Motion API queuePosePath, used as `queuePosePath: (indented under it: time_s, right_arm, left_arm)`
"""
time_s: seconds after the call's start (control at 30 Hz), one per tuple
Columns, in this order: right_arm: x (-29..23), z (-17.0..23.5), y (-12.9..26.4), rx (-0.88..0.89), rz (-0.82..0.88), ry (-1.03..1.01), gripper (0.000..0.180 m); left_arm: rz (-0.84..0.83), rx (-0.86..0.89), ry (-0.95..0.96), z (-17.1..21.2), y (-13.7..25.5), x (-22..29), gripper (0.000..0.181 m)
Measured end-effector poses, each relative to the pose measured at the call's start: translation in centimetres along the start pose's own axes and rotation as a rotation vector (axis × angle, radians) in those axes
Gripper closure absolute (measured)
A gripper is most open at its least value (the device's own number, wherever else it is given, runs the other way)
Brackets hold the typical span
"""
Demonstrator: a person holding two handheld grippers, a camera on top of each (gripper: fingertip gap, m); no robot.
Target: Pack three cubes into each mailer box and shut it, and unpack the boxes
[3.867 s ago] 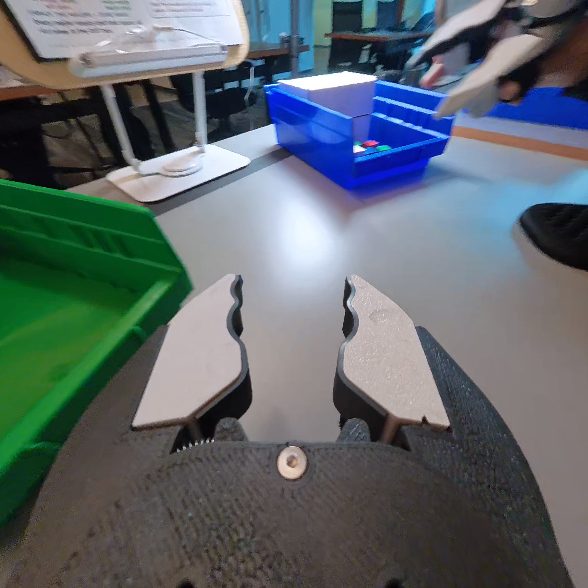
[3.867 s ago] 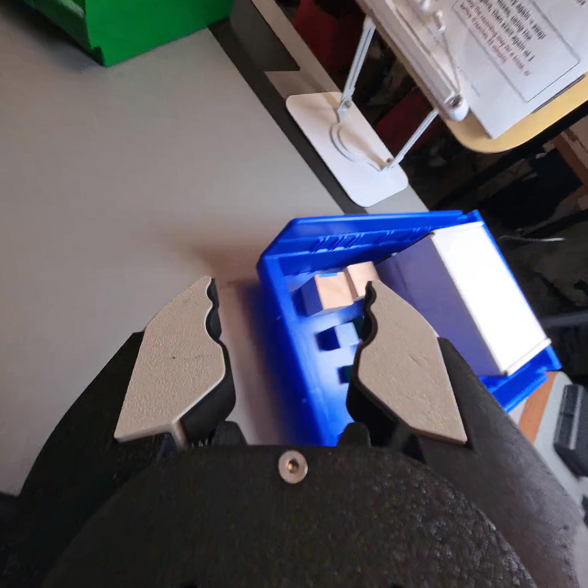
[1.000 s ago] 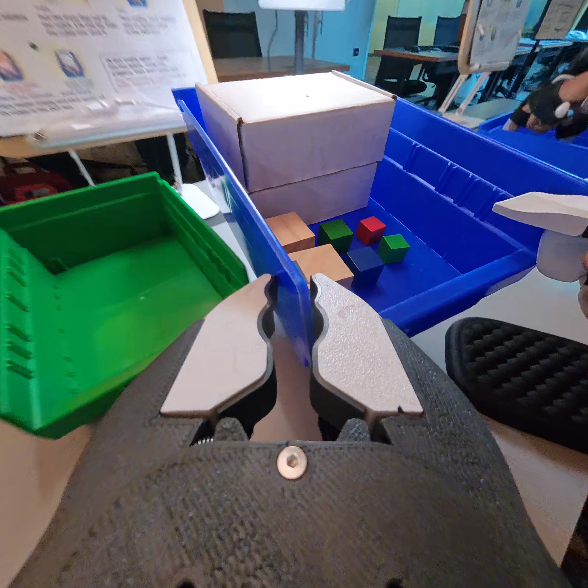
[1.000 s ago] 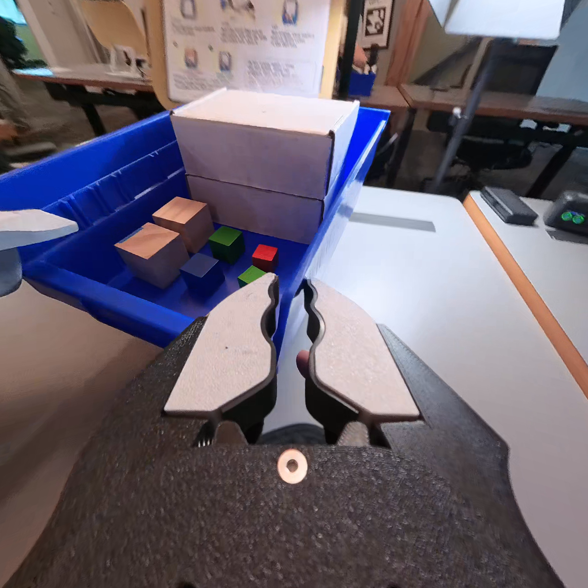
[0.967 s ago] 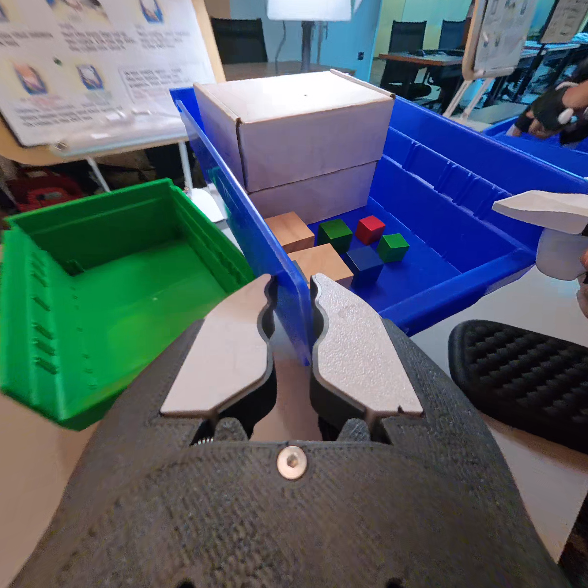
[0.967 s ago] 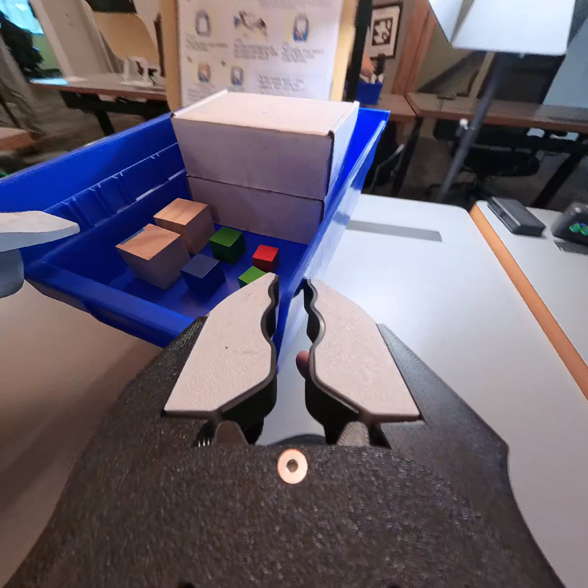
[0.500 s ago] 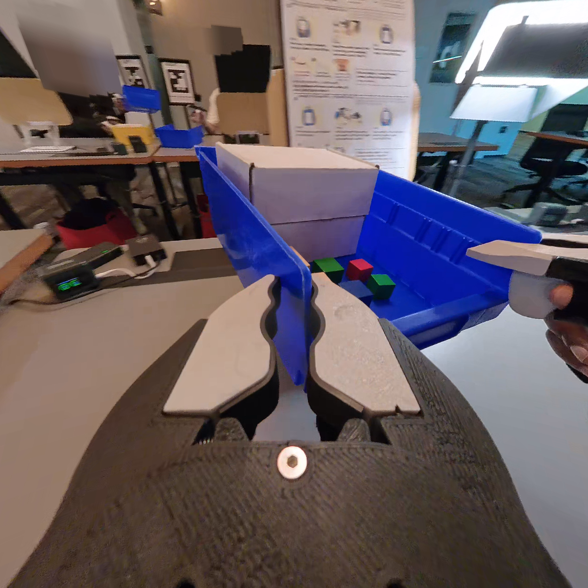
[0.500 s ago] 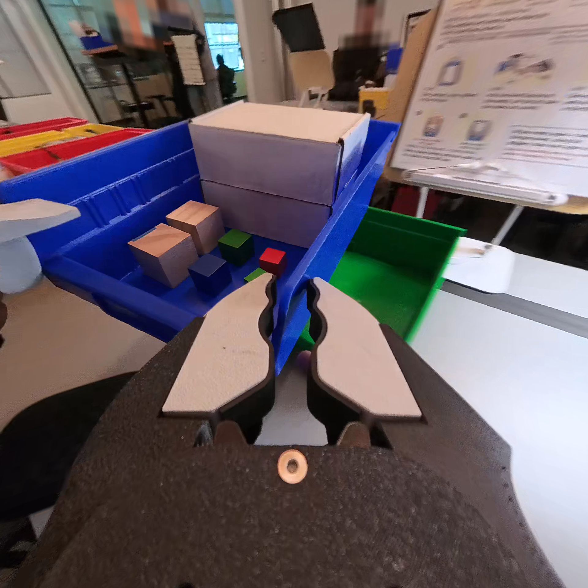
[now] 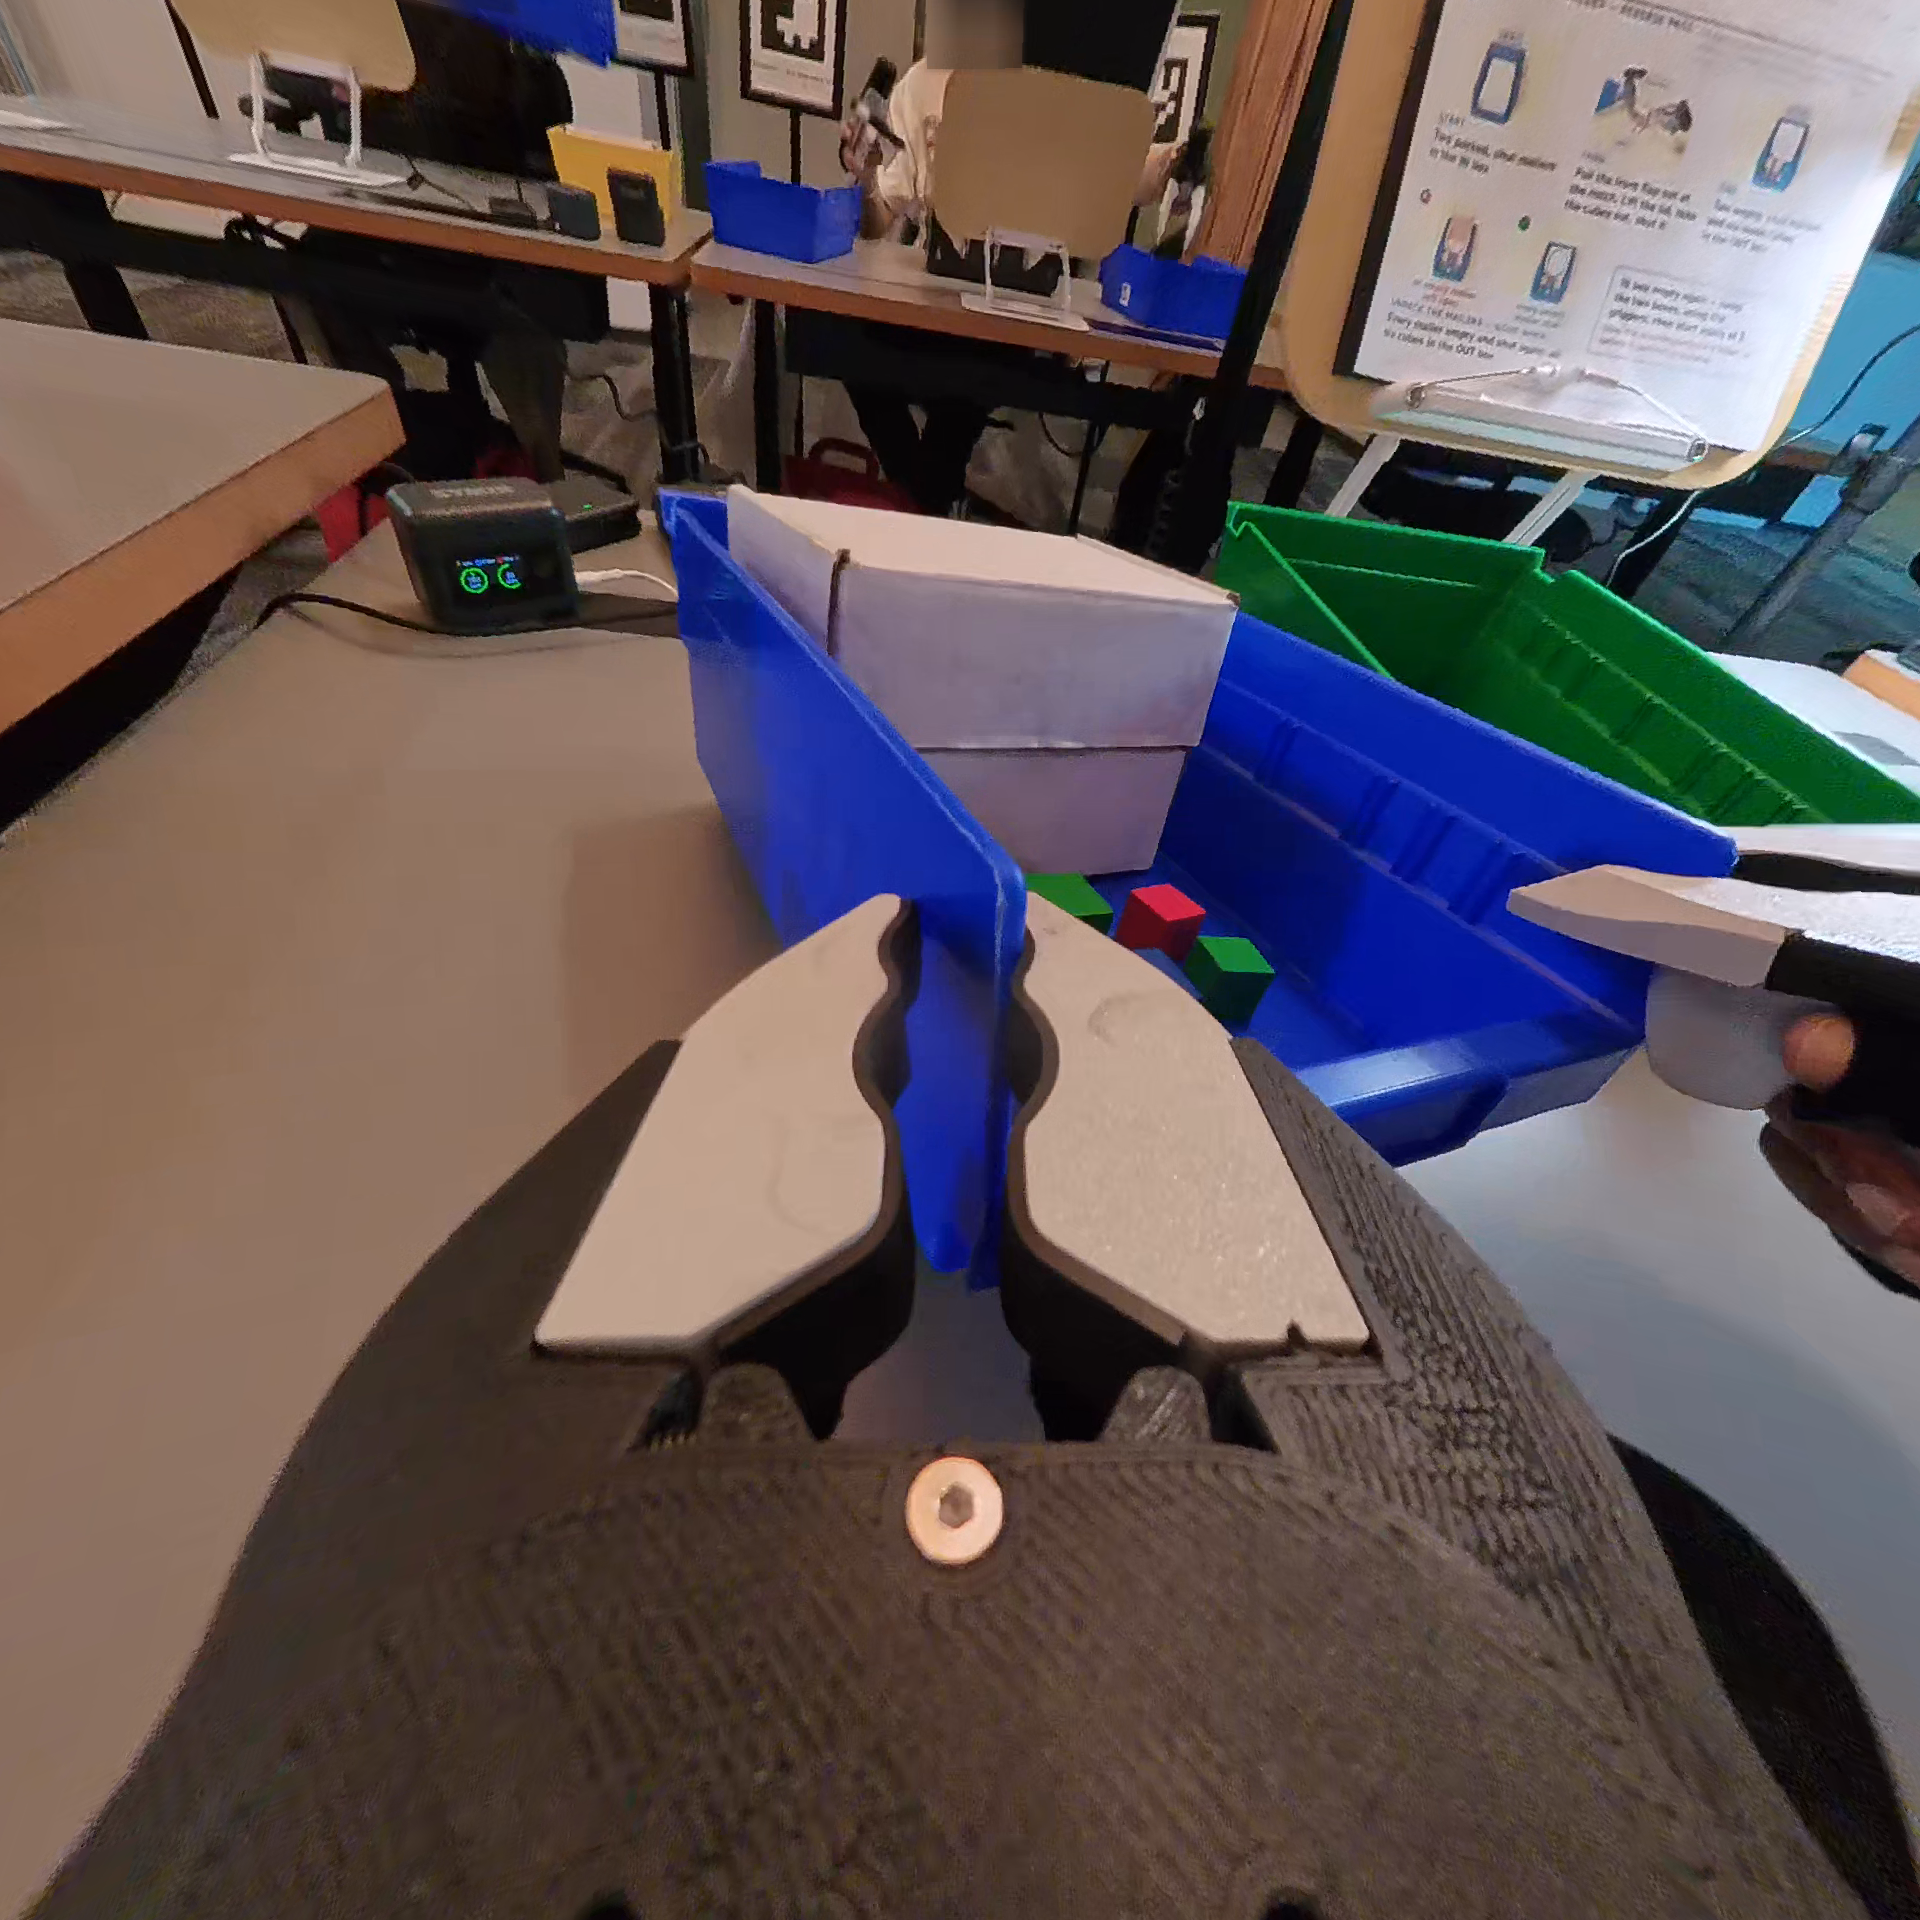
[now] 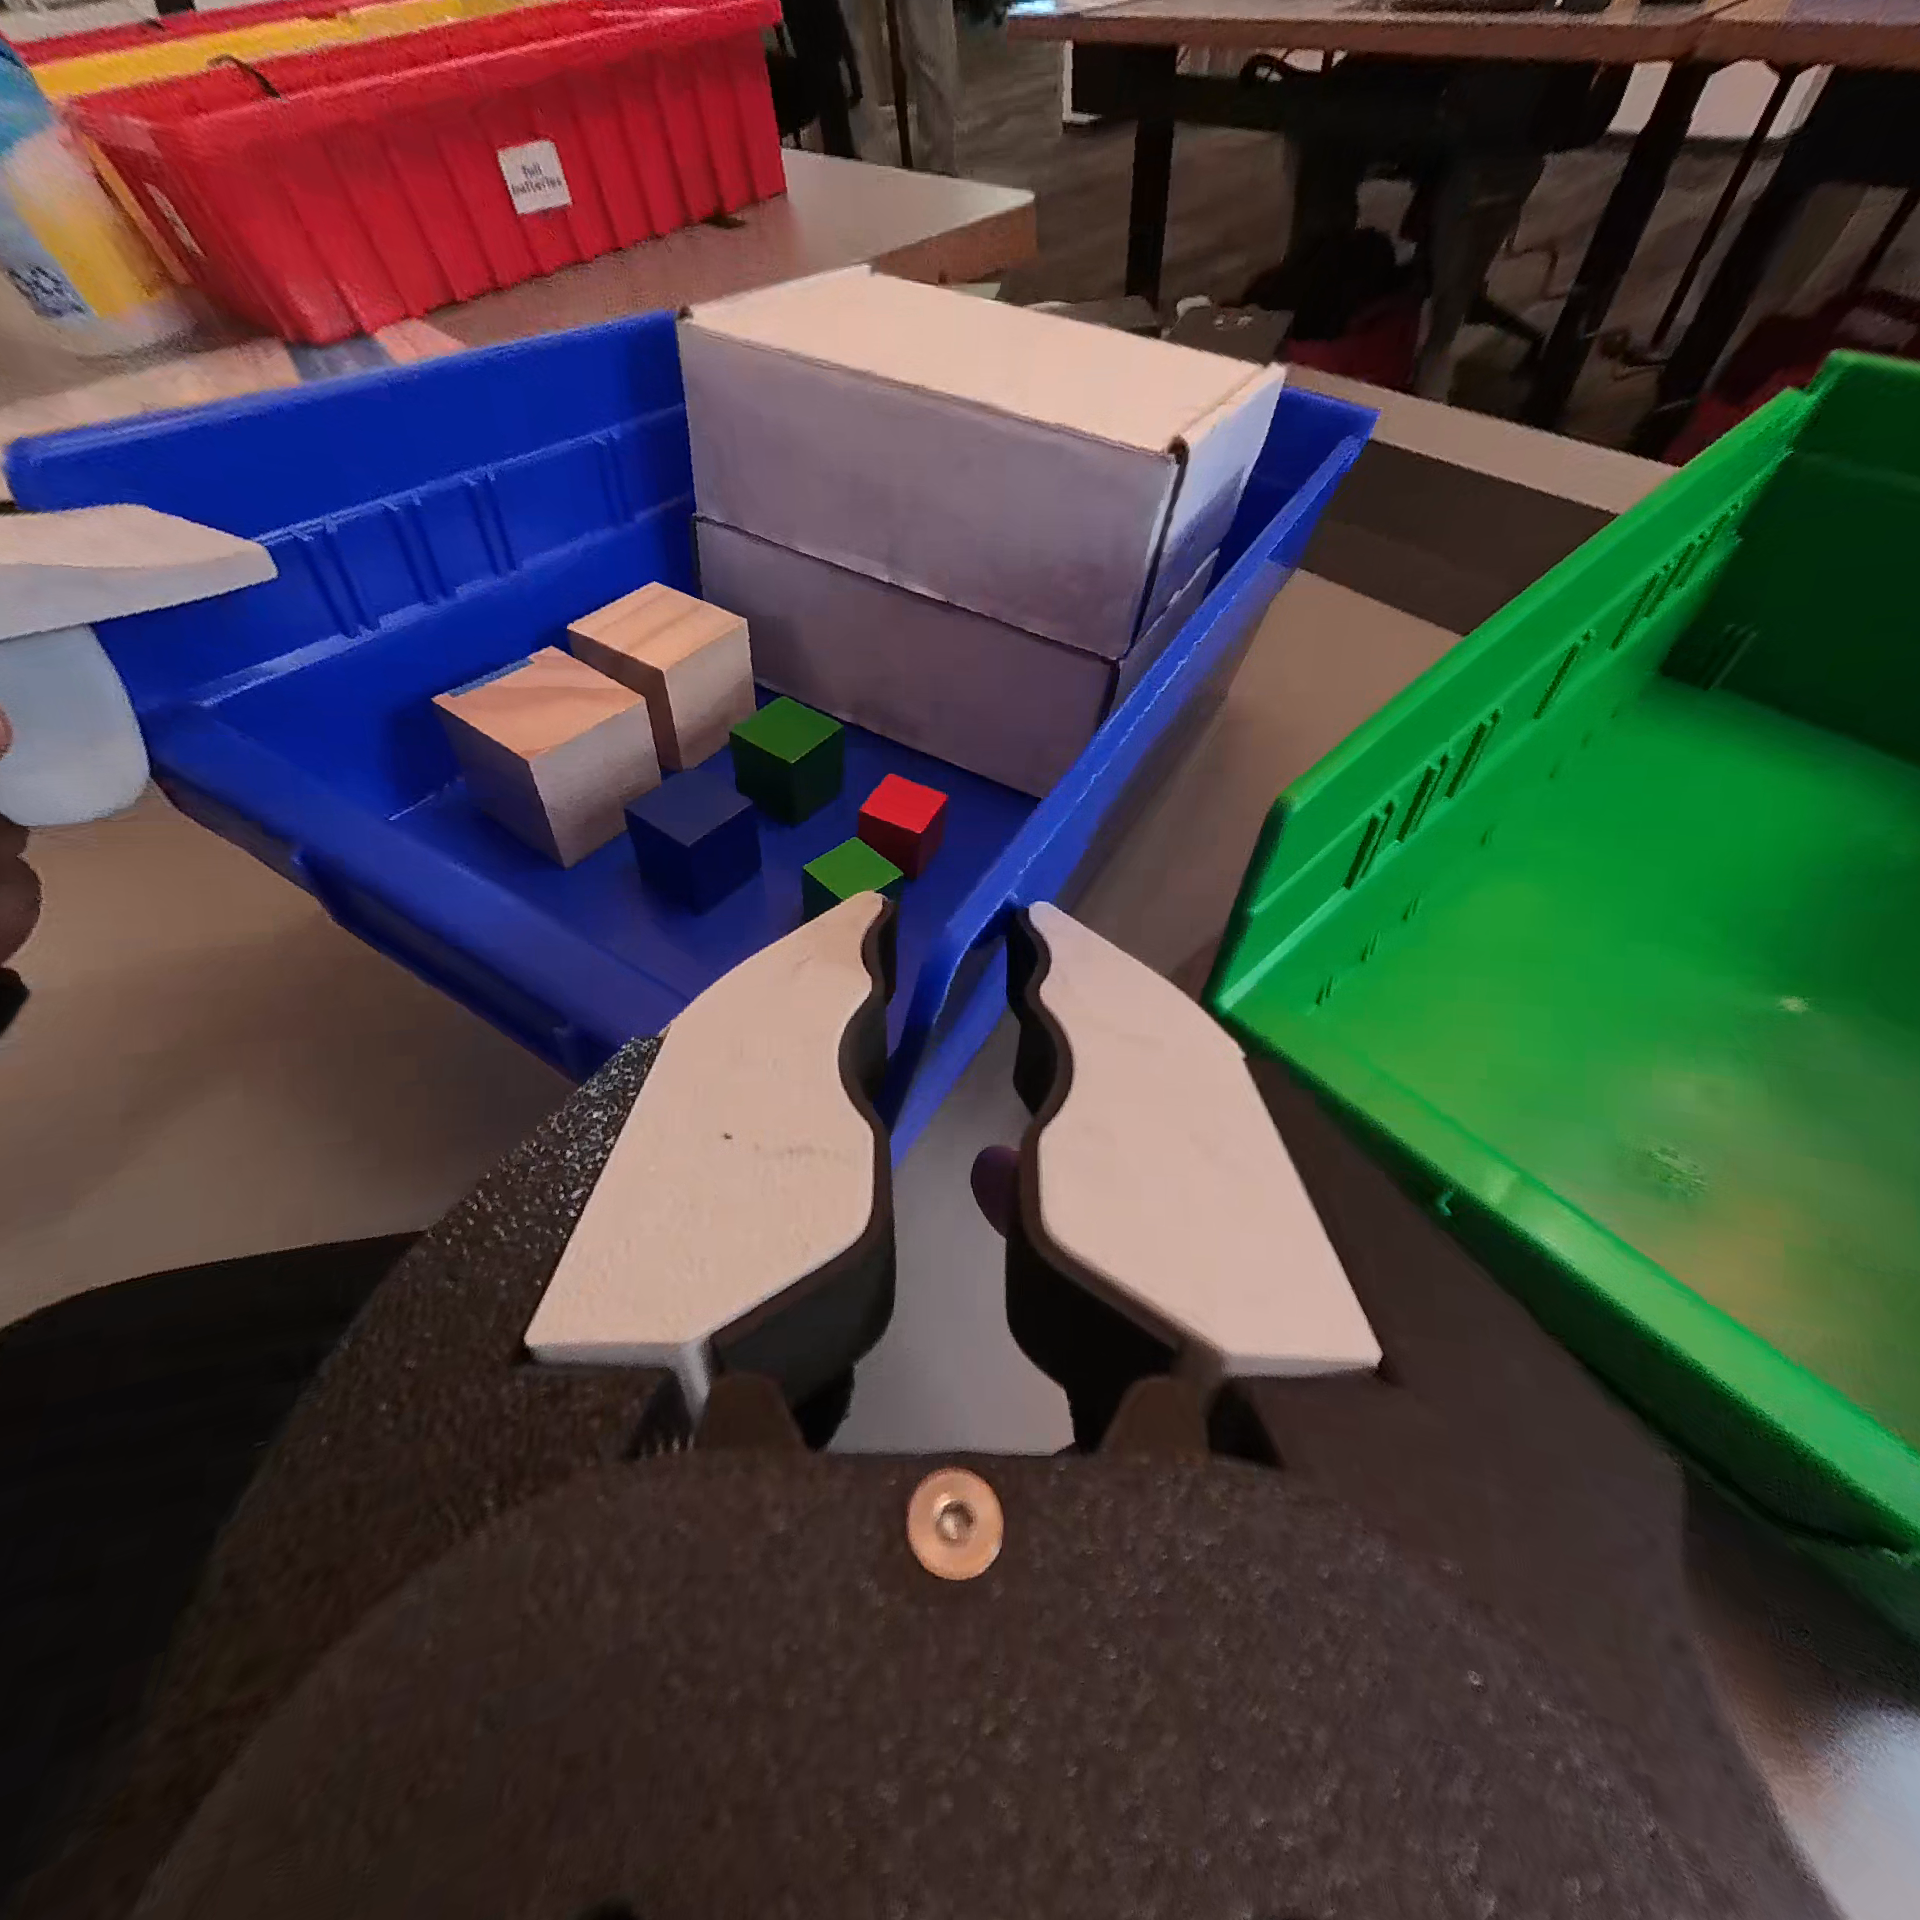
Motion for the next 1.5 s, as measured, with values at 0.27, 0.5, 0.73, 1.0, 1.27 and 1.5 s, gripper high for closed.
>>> queuePosePath:
  time_s: [0.27, 0.5, 0.73, 1.0, 1.27, 1.5]
  right_arm:
    - [1.9, 1.4, -1.4, -0.008, 0.061, 0.148, 0.159]
    - [3.9, 2.4, -0.7, -0.019, 0.027, 0.240, 0.147]
    - [8.8, 3.1, 4.2, -0.166, -0.042, 0.344, 0.112]
    - [13.0, 6.5, 0.8, -0.604, -0.015, 0.716, 0.116]
    - [13.7, 7.6, 3.2, -0.610, 0.004, 0.789, 0.145]
    - [16.6, 9.9, 9.9, -0.622, 0.104, 0.745, 0.146]
  left_arm:
    - [0.030, -0.029, -0.011, 3.9, -2.8, -0.2, 0.168]
    - [0.110, -0.132, -0.068, 4.2, -4.7, 0.8, 0.146]
    - [0.199, -0.156, -0.458, 0.2, -2.6, 4.1, 0.124]
    - [0.387, -0.490, -0.945, 6.2, -7.1, 9.9, 0.110]
    - [0.532, -0.653, -1.064, 9.6, -9.8, 10.8, 0.148]
    - [0.544, -0.669, -1.063, 9.6, -10.1, 11.0, 0.149]
Point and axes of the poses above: each gripper's, where its closed fingertips meet, y back along the fingers, z out of its underside, x = y × z across the jaws, the point moved 4 cm from there along y, back along the fingers, and after that the axes turned 2 degrees about -y, right-handed, at the moved point
